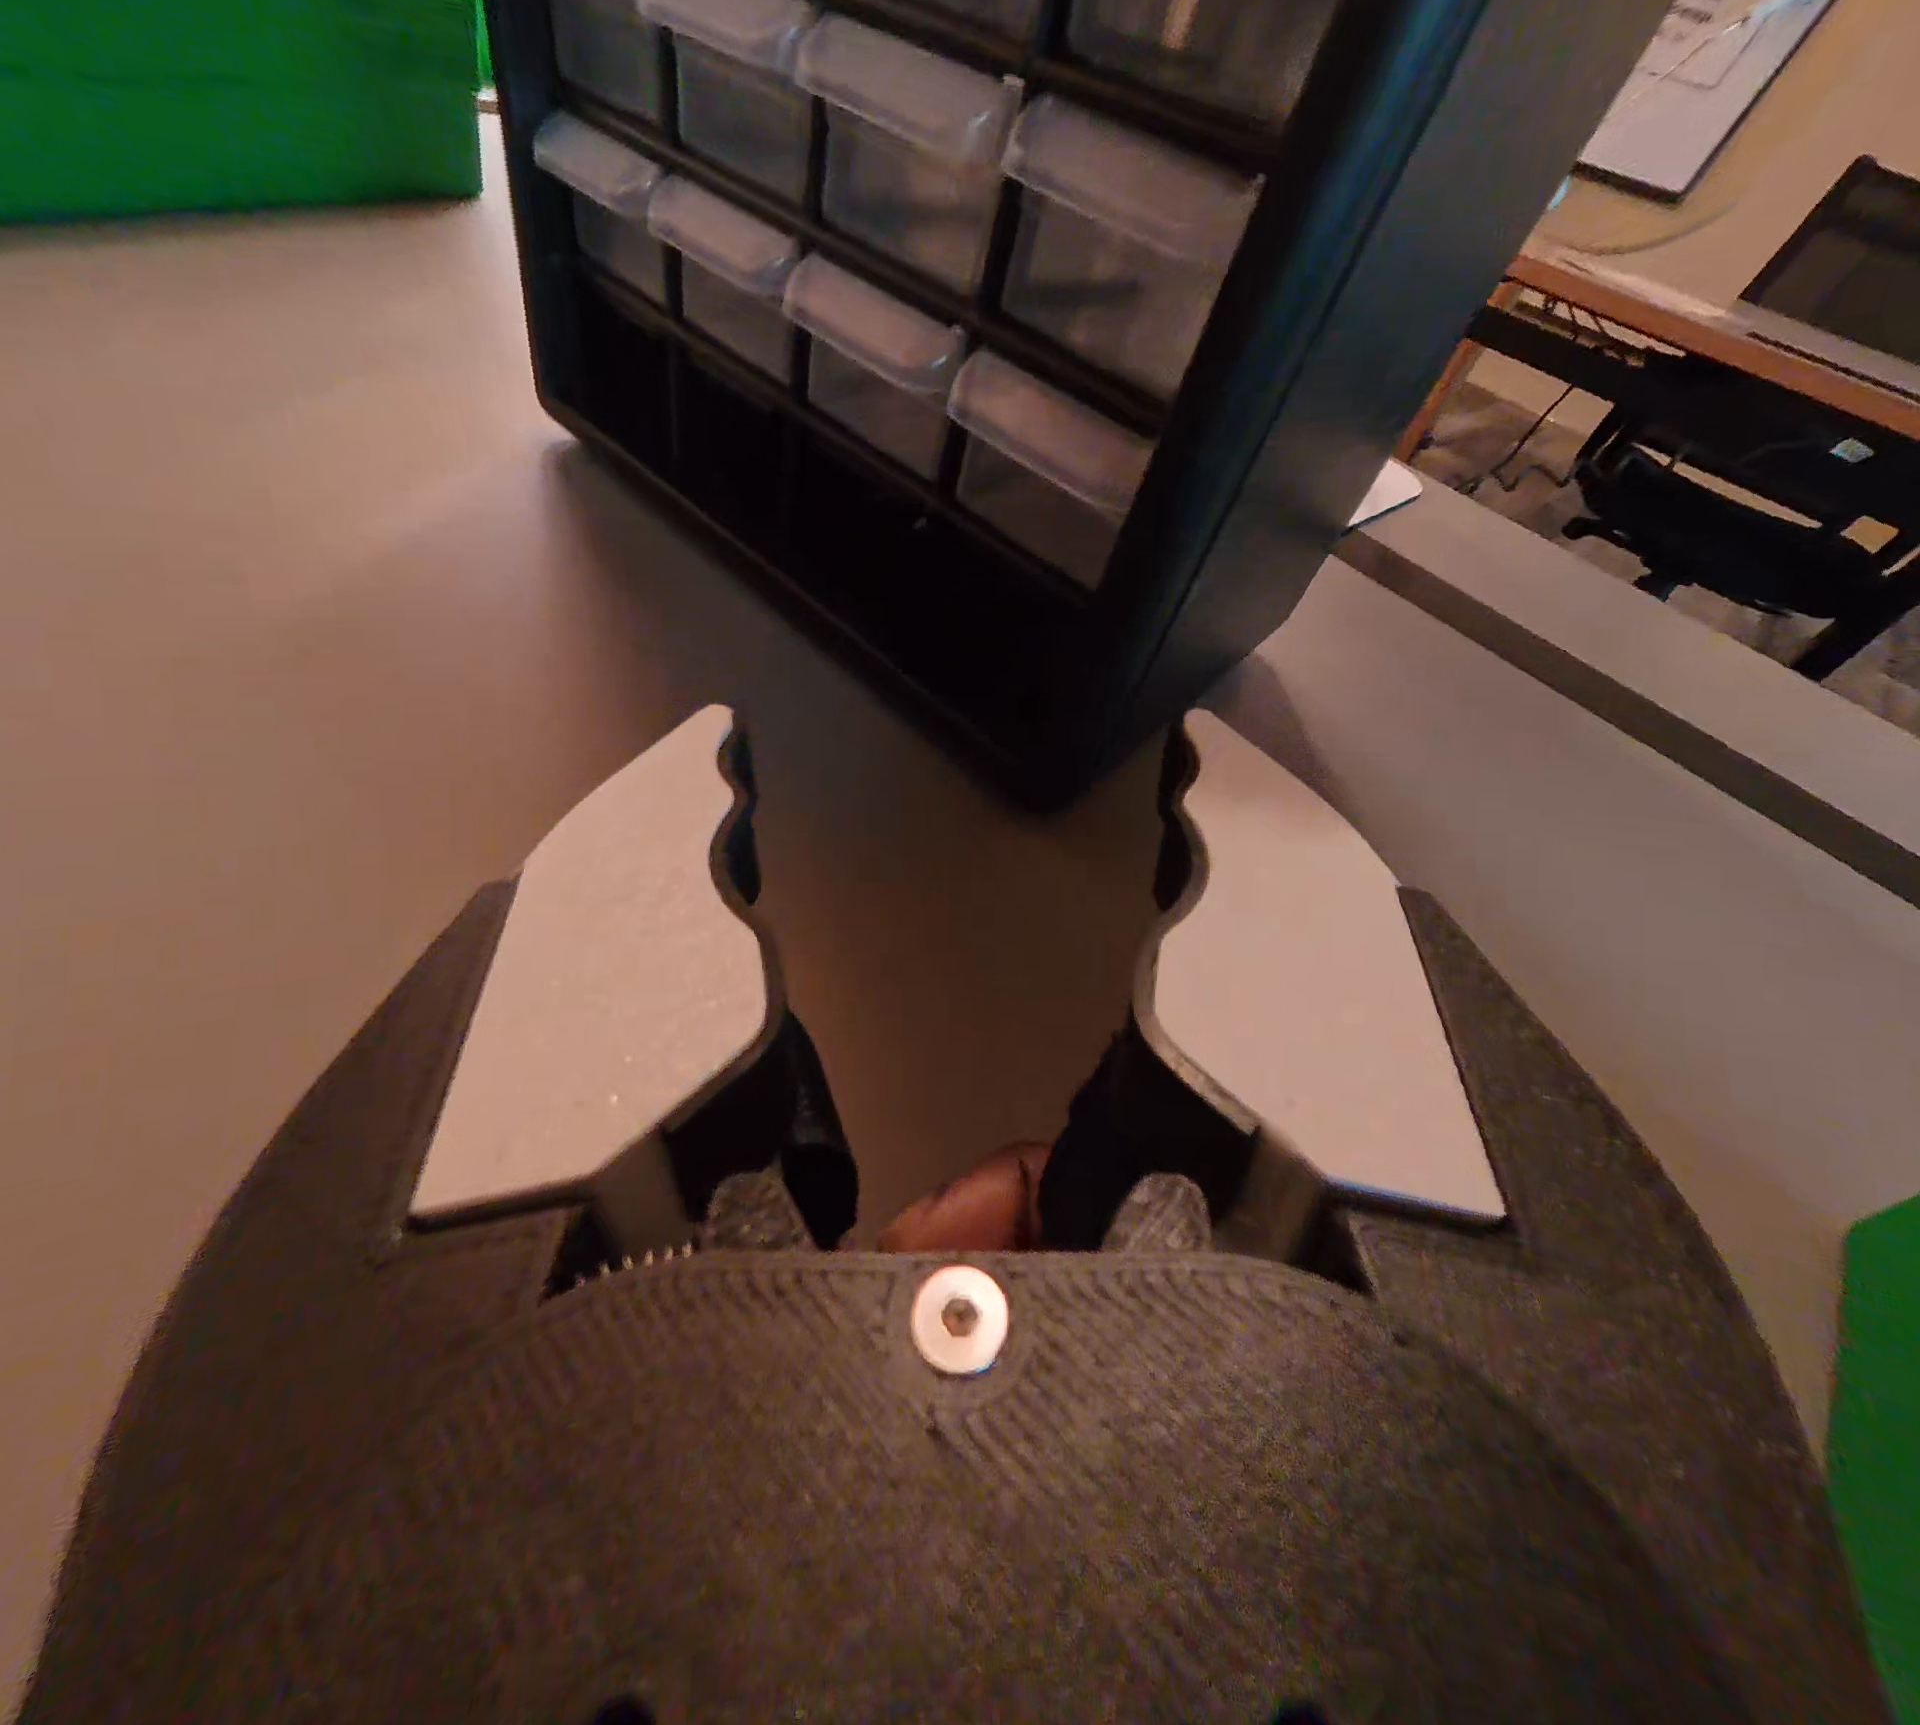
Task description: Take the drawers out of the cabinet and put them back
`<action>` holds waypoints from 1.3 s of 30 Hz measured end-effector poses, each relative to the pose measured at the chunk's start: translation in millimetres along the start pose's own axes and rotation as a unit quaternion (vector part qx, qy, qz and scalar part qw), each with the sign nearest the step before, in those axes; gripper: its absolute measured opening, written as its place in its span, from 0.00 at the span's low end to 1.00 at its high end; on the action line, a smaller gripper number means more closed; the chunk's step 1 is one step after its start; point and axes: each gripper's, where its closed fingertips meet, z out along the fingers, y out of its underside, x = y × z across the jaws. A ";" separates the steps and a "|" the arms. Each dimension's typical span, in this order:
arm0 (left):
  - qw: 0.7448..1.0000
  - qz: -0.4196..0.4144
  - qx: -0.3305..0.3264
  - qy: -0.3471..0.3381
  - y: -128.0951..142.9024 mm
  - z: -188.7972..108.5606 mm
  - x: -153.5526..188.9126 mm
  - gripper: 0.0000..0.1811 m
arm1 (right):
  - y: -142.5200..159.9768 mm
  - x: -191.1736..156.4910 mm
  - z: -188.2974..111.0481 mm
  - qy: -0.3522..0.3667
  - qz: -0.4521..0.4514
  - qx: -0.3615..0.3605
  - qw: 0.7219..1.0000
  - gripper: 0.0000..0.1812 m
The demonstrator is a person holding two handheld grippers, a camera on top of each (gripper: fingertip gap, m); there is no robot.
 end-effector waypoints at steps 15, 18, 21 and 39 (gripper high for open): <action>0.980 0.118 -0.076 0.142 9.7 59.9 14.0 0.17 | 0.3 3.8 0.3 0.012 0.004 0.002 1.000 0.39; 0.975 0.118 -0.091 0.165 12.2 68.5 15.9 0.15 | 0.3 3.8 0.3 0.012 0.003 0.002 1.000 0.39; 0.968 0.136 -0.091 0.188 15.3 75.6 21.2 0.07 | 0.4 3.8 0.4 0.013 0.002 0.001 1.000 0.39; 0.947 0.236 0.200 -0.090 -89.1 -37.9 -0.5 0.01 | 0.2 -0.5 1.1 0.004 -0.015 0.002 1.000 0.39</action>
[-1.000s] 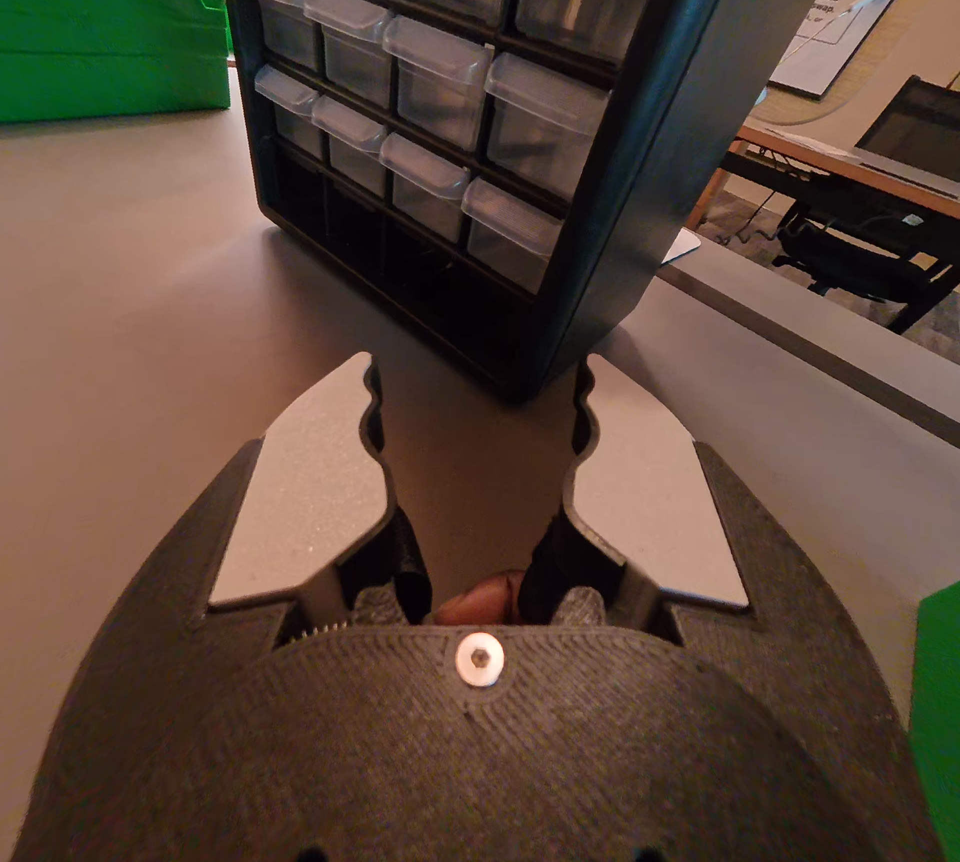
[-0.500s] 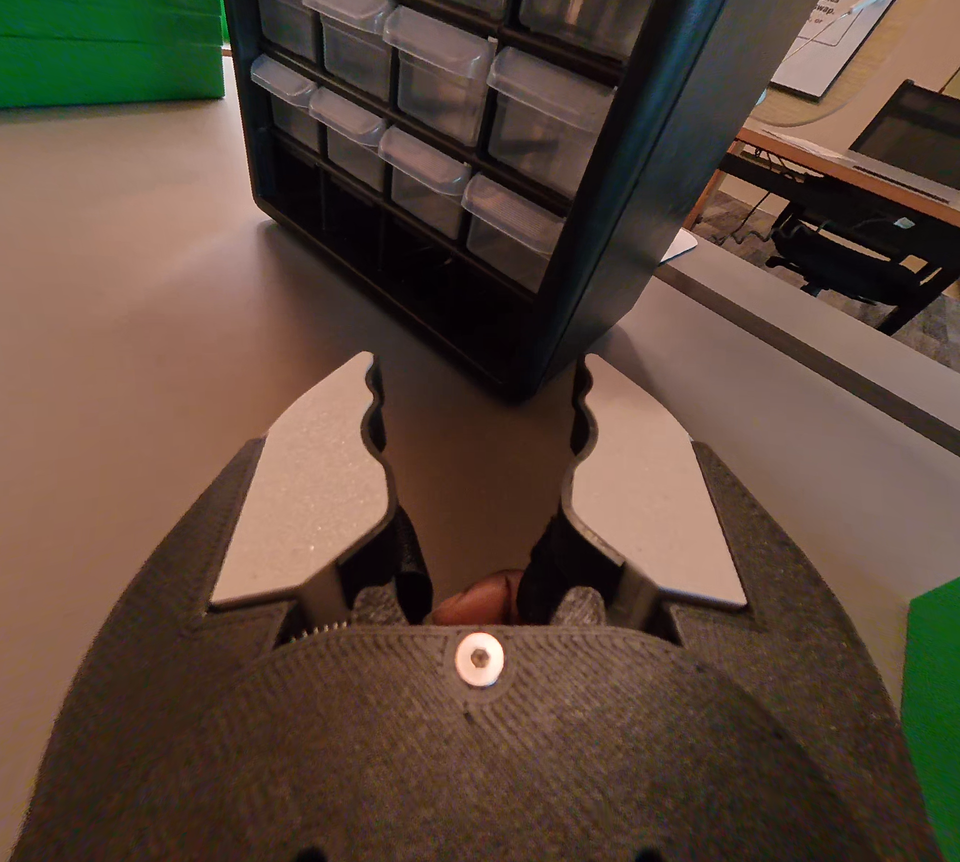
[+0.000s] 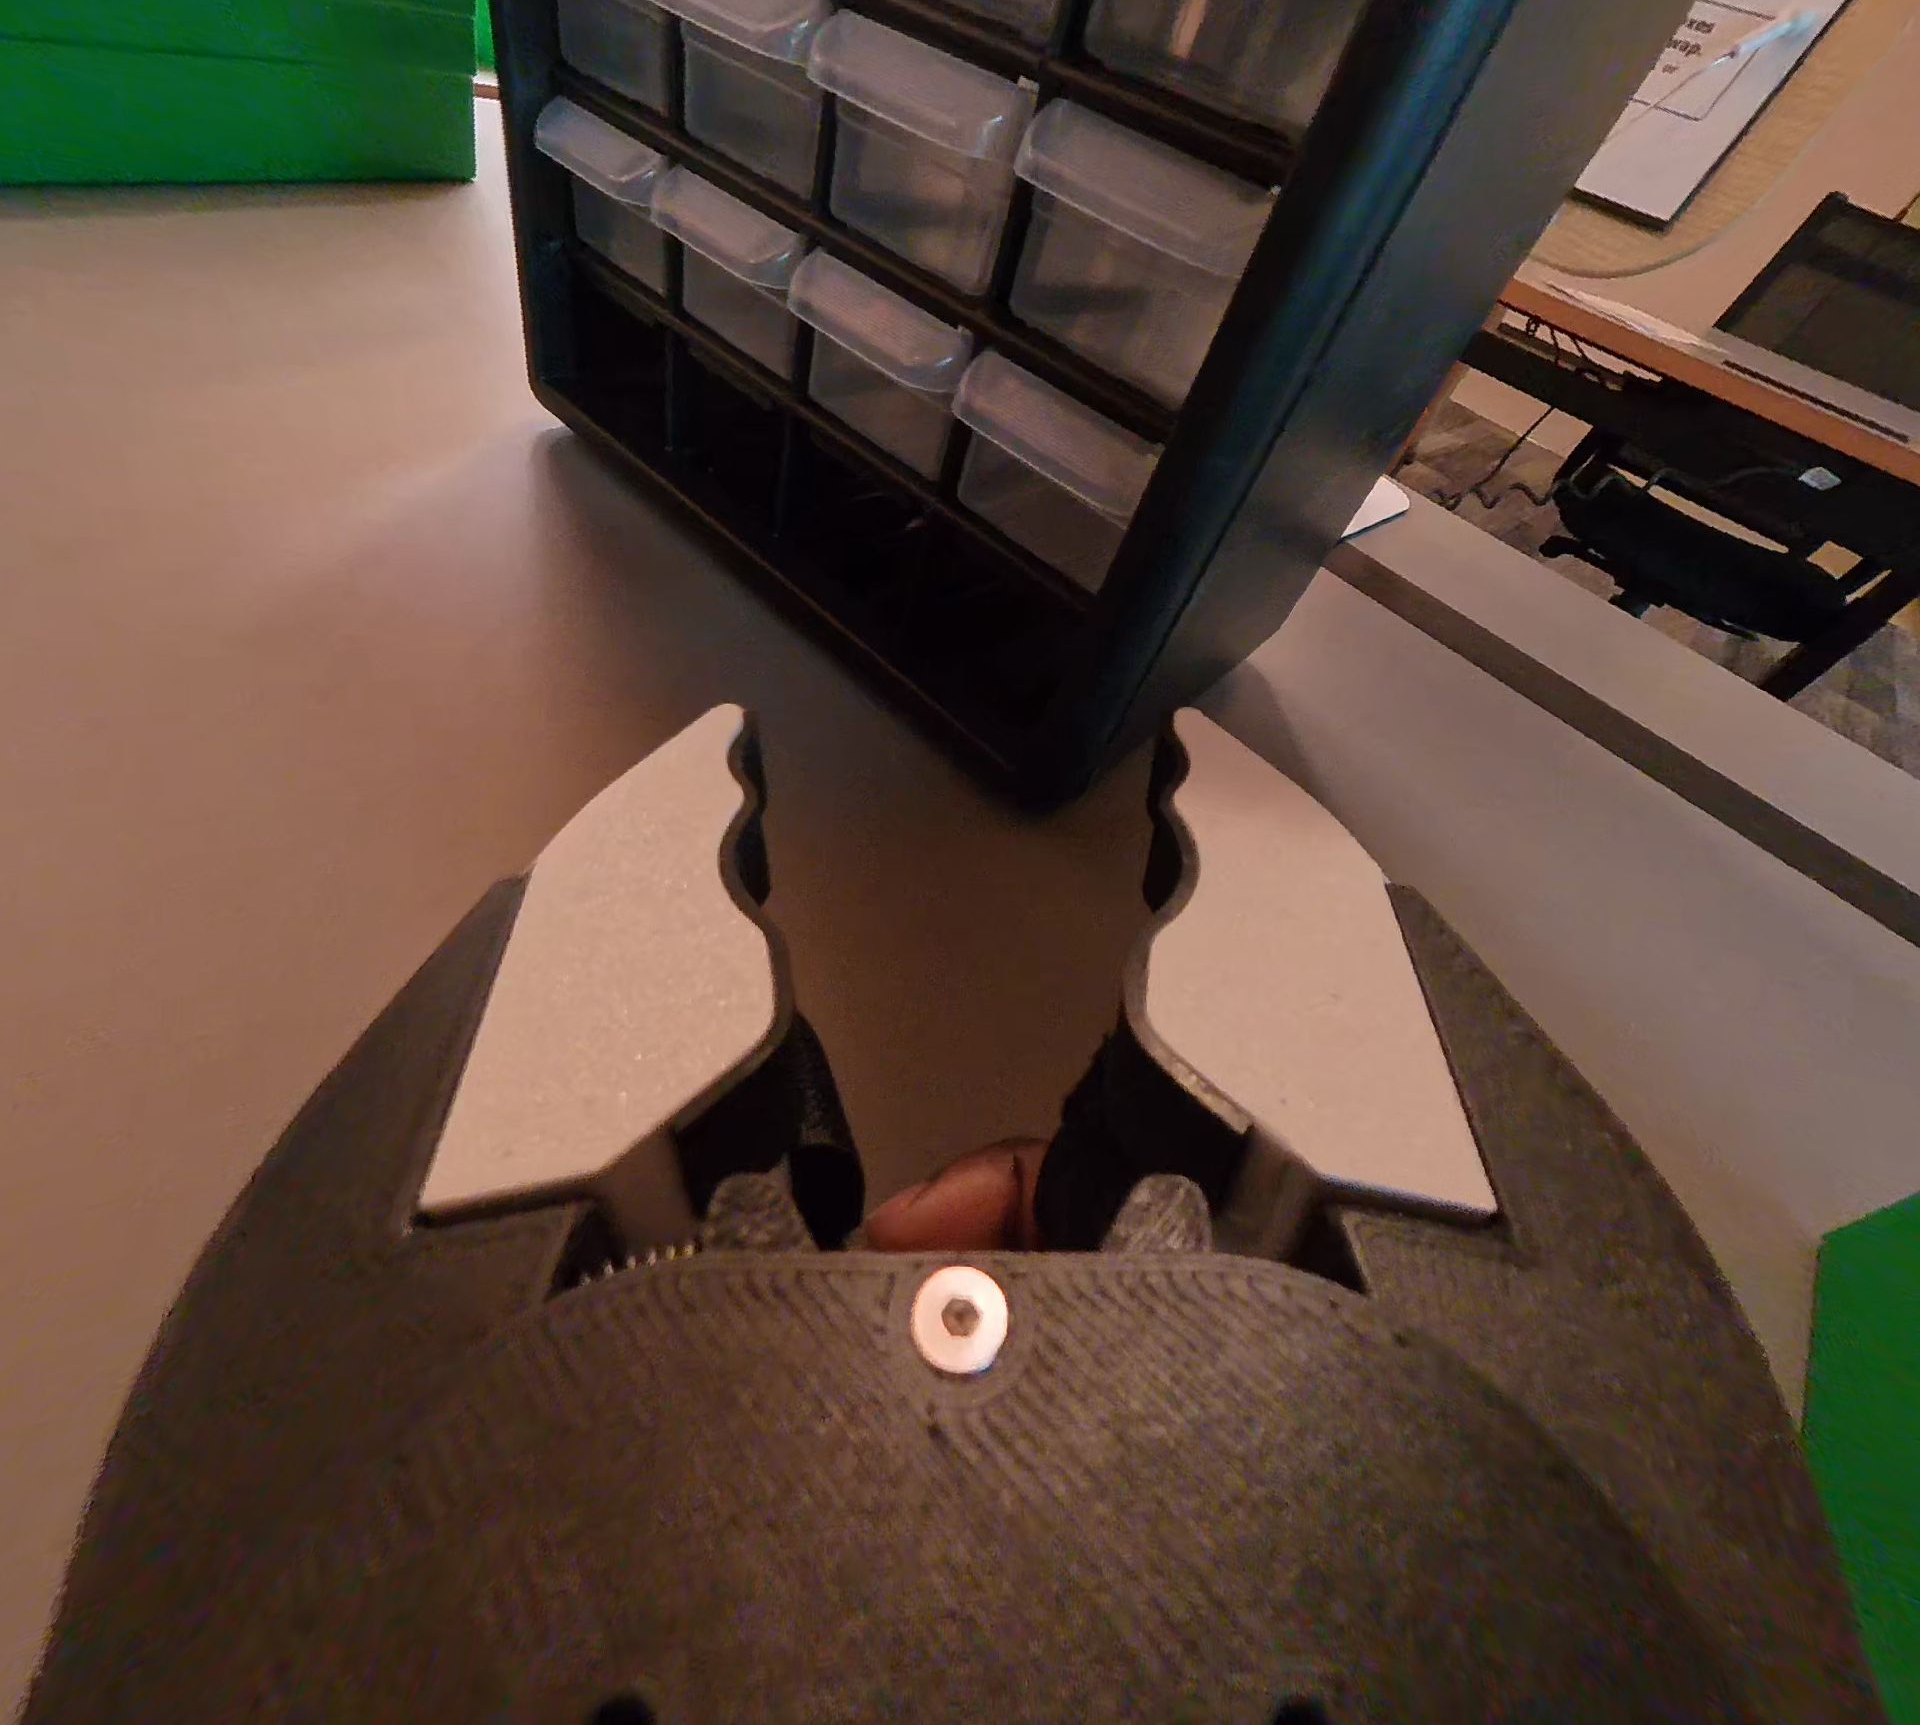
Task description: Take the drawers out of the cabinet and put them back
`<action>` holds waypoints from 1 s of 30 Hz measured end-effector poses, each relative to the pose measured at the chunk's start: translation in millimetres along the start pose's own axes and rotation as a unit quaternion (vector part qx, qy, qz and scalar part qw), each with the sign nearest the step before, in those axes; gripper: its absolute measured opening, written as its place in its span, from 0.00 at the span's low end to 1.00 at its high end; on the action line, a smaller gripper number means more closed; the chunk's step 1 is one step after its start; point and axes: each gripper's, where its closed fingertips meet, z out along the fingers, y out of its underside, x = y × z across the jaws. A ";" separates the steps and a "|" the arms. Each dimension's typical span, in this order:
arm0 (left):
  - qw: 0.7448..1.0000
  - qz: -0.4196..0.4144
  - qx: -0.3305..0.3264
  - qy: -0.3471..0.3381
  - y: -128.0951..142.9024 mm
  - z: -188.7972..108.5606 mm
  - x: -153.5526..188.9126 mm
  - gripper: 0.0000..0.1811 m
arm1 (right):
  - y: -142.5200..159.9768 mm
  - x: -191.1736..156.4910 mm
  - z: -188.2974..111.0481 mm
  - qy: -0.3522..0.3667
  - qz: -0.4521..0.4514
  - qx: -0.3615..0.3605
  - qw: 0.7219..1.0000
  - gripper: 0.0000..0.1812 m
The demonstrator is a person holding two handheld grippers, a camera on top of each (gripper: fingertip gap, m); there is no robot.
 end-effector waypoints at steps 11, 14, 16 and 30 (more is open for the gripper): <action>0.949 0.198 0.243 0.020 -168.0 15.1 89.8 0.01 | -42.2 -37.0 -10.9 -0.069 -0.055 0.079 0.993 0.59; 0.937 0.214 0.271 0.048 -195.9 15.8 107.4 0.01 | -80.9 -73.6 -21.1 -0.099 -0.104 0.133 0.981 0.60; 0.929 0.220 0.291 0.061 -214.0 14.3 117.7 0.01 | -102.6 -105.4 -25.7 -0.113 -0.154 0.154 0.969 0.60; 0.875 0.303 0.352 0.134 -262.9 -8.9 178.8 0.01 | -134.6 -195.6 -23.1 -0.062 -0.374 0.189 0.906 0.42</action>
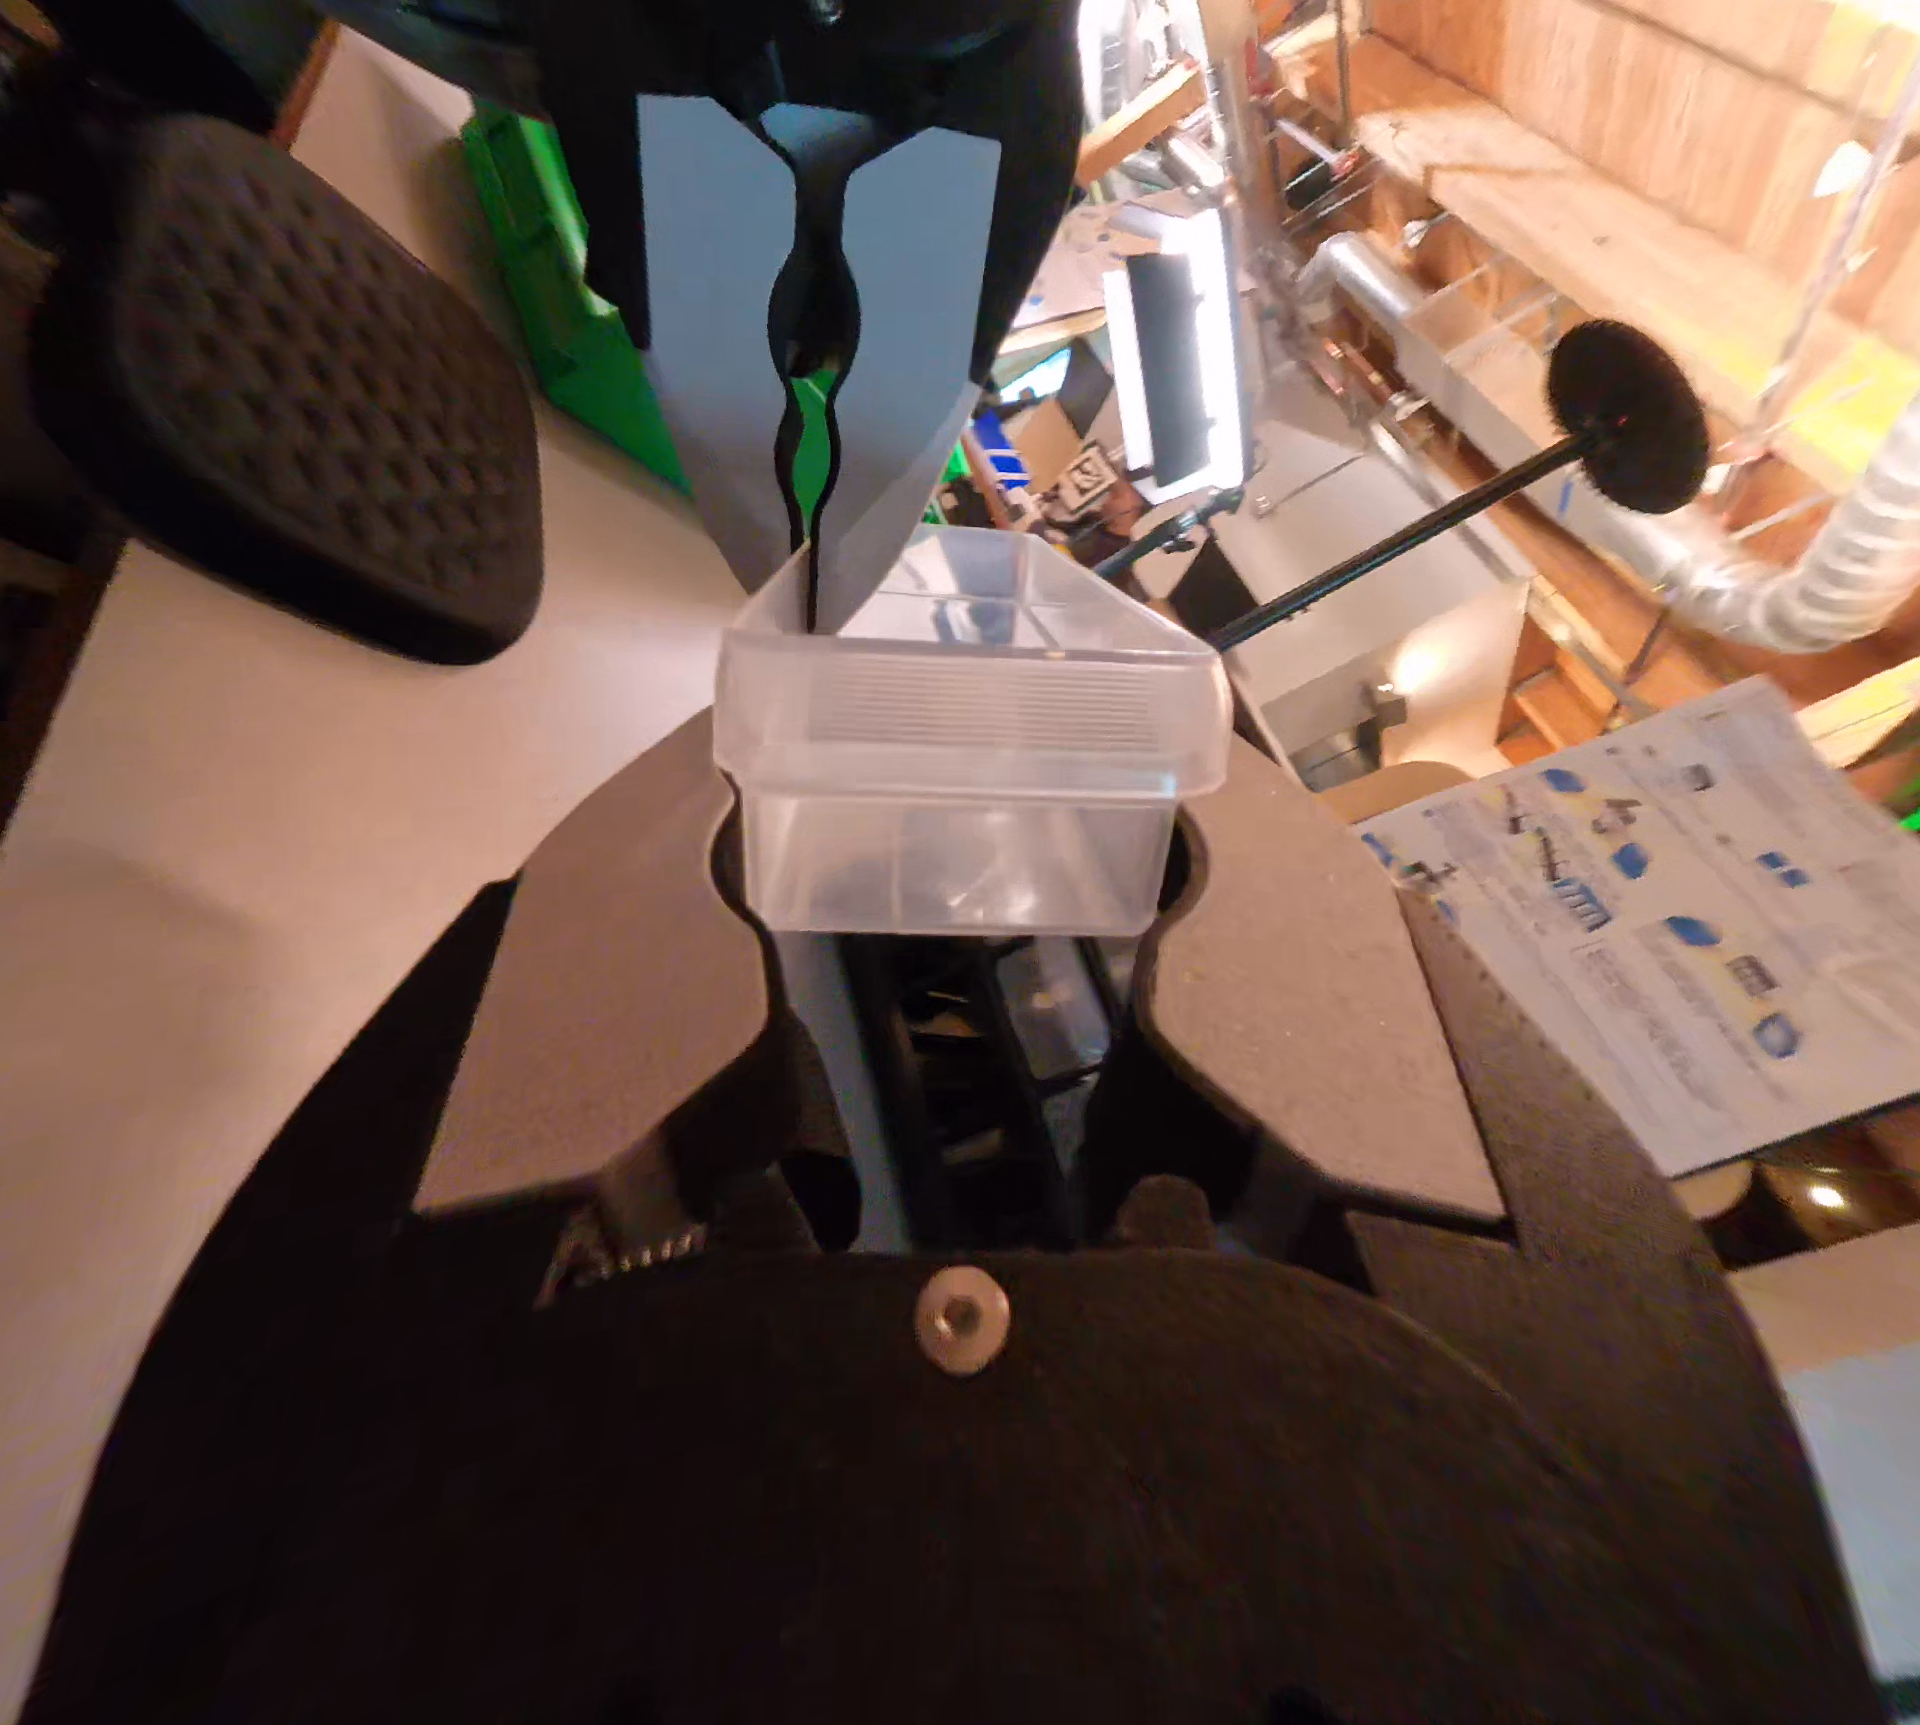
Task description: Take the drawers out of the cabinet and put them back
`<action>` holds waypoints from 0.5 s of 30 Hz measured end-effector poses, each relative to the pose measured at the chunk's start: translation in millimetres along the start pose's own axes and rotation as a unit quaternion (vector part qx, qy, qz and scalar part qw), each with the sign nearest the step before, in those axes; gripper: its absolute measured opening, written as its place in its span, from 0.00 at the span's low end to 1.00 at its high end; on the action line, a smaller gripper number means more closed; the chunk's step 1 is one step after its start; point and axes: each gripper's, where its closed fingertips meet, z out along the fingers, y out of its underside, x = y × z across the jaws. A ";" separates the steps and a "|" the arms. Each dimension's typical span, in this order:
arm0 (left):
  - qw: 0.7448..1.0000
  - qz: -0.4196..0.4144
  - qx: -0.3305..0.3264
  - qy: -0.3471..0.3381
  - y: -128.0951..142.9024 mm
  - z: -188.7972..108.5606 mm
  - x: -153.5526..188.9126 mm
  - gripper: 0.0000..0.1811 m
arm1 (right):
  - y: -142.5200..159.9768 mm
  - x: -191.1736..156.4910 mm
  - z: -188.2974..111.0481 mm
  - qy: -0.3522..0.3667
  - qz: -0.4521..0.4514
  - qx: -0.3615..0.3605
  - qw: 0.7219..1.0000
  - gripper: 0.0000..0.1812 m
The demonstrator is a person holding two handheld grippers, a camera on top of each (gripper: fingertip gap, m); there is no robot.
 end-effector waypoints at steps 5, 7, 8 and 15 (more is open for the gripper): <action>0.972 -0.071 0.089 -0.205 -14.1 -27.1 -54.4 0.16 | -10.7 33.6 -9.9 0.108 -0.036 0.023 0.993 0.41; 0.893 -0.222 0.190 -0.344 -12.7 -64.4 -90.3 0.33 | -16.6 58.4 -21.4 0.177 -0.013 0.046 0.983 0.41; 0.818 -0.328 0.261 -0.395 -4.5 -84.6 -101.7 0.42 | -20.3 70.3 -28.4 0.210 0.009 0.065 0.976 0.41; 0.385 -0.712 0.585 -0.053 -29.8 -28.7 -96.9 0.58 | -36.3 76.4 -35.5 0.270 0.150 0.157 0.938 0.41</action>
